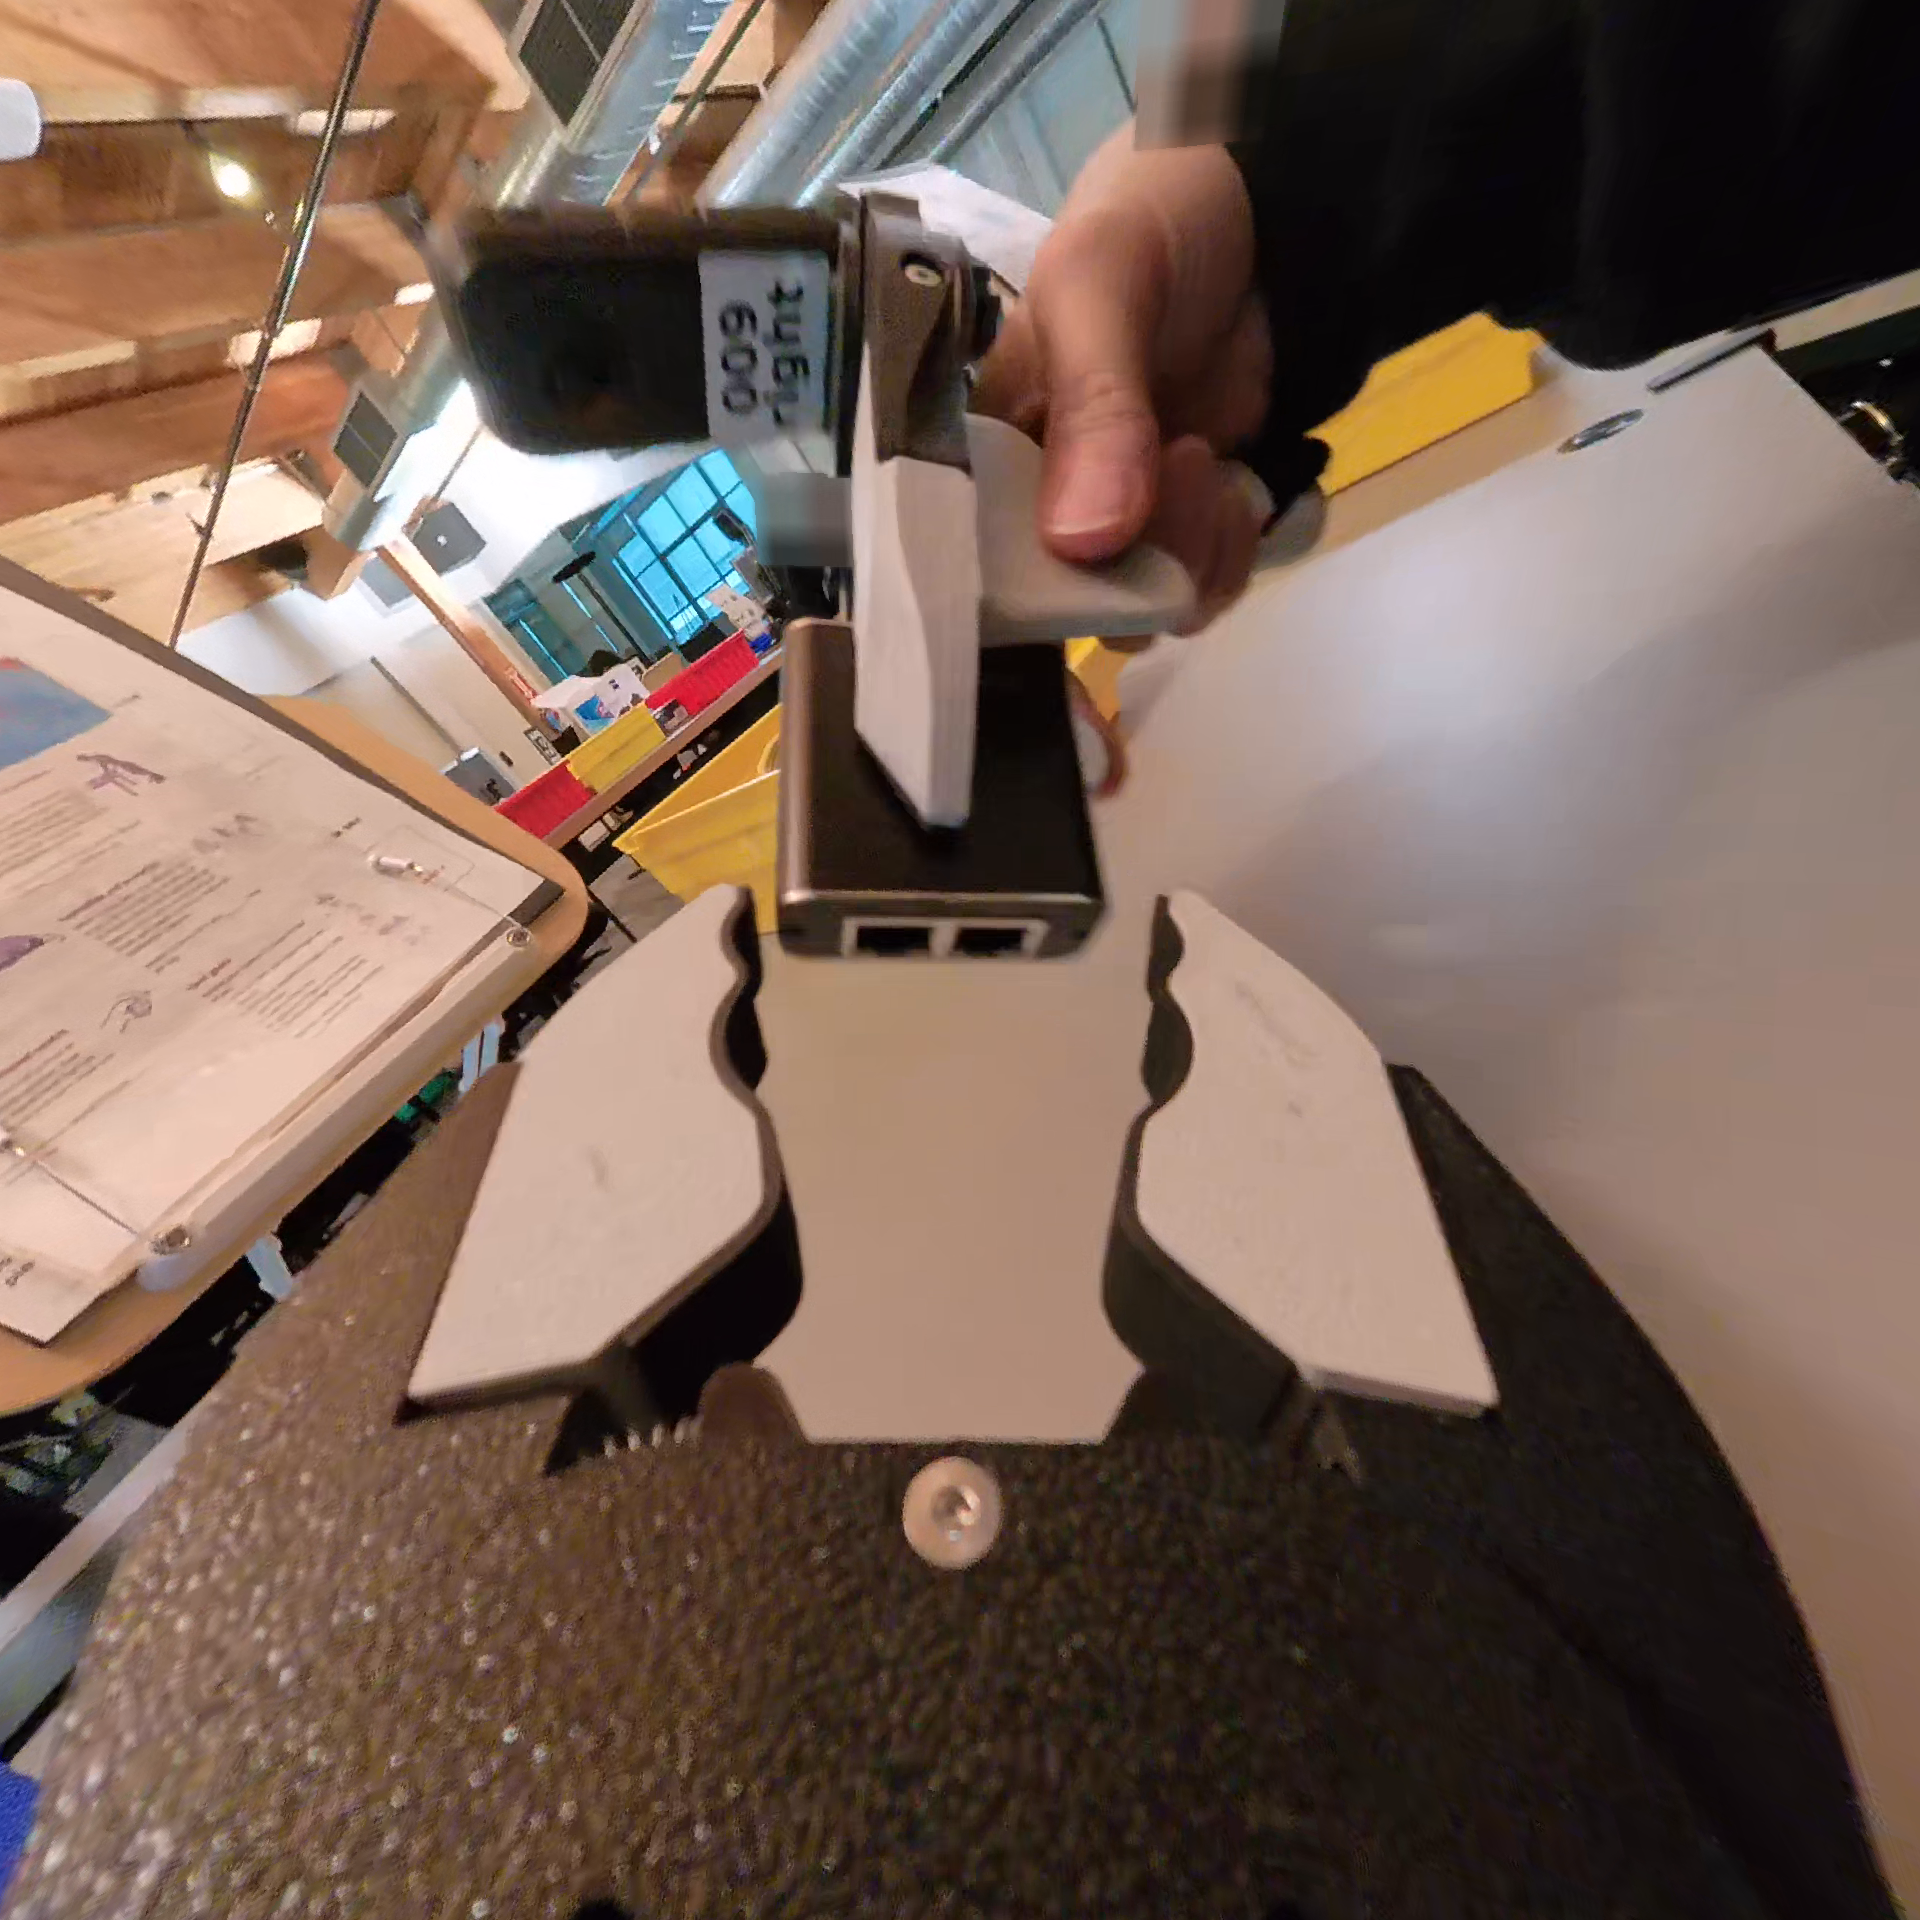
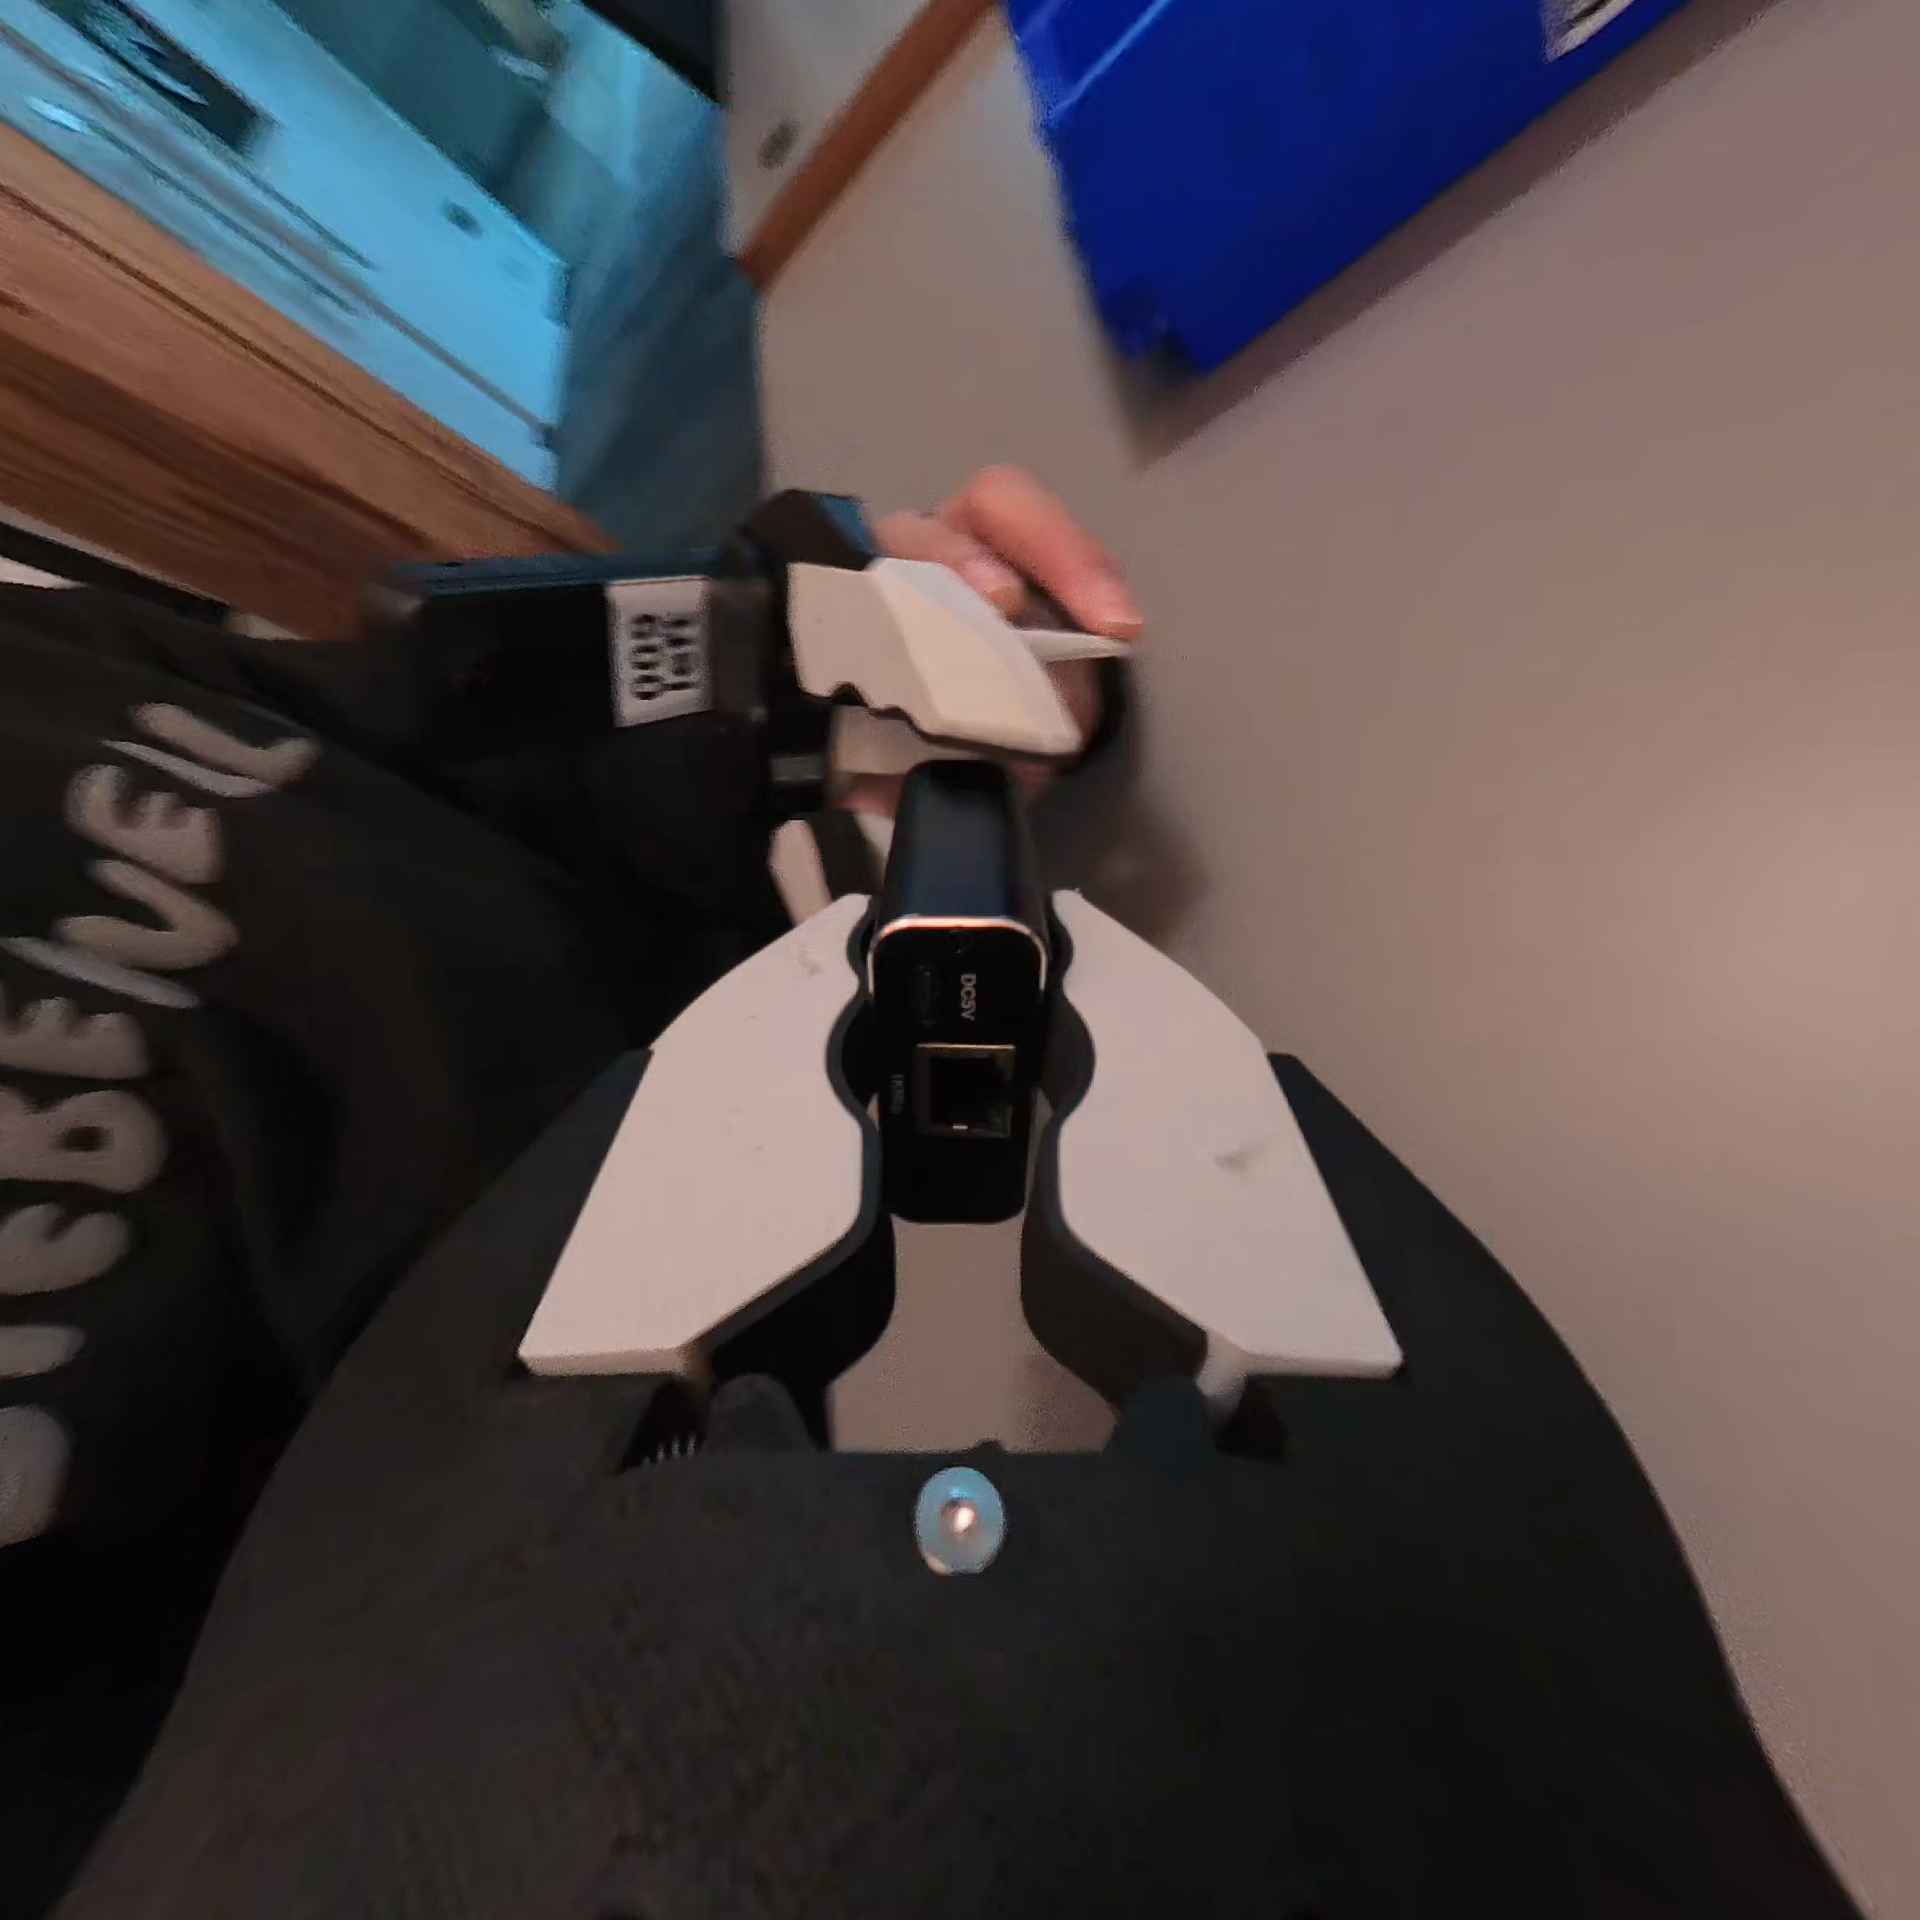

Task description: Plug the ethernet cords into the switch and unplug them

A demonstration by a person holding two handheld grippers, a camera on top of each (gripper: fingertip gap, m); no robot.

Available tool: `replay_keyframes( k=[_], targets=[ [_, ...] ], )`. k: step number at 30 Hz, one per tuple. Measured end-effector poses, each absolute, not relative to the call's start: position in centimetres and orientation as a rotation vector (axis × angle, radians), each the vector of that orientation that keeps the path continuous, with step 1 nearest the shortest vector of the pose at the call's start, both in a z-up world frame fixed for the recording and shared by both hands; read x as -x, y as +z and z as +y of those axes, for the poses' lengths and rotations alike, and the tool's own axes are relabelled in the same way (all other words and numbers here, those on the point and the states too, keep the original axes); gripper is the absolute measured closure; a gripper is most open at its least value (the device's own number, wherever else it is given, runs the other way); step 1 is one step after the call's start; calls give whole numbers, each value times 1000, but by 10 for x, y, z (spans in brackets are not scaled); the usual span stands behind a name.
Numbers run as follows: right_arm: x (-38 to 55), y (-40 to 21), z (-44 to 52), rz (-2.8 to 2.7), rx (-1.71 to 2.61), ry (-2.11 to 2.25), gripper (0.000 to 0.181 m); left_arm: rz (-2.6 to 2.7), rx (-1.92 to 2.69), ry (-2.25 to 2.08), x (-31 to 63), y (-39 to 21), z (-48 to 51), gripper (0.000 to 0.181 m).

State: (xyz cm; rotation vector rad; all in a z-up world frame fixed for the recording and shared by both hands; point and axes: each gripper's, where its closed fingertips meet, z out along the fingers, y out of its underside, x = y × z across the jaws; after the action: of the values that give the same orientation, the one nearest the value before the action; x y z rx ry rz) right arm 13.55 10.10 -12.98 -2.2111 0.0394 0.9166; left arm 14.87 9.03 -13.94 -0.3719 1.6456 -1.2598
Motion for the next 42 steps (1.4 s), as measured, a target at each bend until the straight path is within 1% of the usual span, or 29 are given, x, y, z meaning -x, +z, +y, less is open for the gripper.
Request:
replay_keyframes(
  k=[1,2,7,9,12,15,20,24,27,30,33,36,38,40,42],
  targets=[
    [-156,-129,98,35,2271,793,154,1639,392,-1277,-149,-138,92,105],
    [-185,-127,95,48,2325,625,154,1629,413,-1296,-150,-137,93,104],
    [-389,-92,53,198,2585,-418,155,1599,496,-1368,-153,-133,100,105],
    [-456,-83,33,155,2705,-739,155,1603,517,-1388,-154,-133,100,106],
    [-516,-86,29,15,2846,-959,154,1611,527,-1384,-155,-135,101,106],
    [-549,-113,32,-35,2984,-938,155,1626,533,-1375,-156,-138,101,106],
    [-567,-157,37,-69,3119,-821,155,1632,562,-1383,-156,-140,103,106],
    [-574,-172,38,-108,3162,-812,151,1629,605,-1416,-157,-140,106,106],
    [-579,-173,40,-128,3131,-839,146,1607,604,-1414,-156,-138,108,106],
    [-579,-166,42,-108,3054,-858,133,1603,606,-1396,-157,-138,109,107],
    [-573,-147,34,-44,2948,-924,122,1606,602,-1367,-158,-141,110,108],
    [-545,-119,16,66,2756,-975,115,1624,619,-1329,-161,-146,112,108],
    [-509,-106,-5,164,2608,-933,111,1624,637,-1315,-163,-148,113,109],
    [-465,-106,-29,267,2459,-836,112,1618,700,-1269,-171,-151,118,110],
    [-419,-120,-56,328,2358,-727,111,1626,819,-1210,-186,-158,121,111]
  ],
)
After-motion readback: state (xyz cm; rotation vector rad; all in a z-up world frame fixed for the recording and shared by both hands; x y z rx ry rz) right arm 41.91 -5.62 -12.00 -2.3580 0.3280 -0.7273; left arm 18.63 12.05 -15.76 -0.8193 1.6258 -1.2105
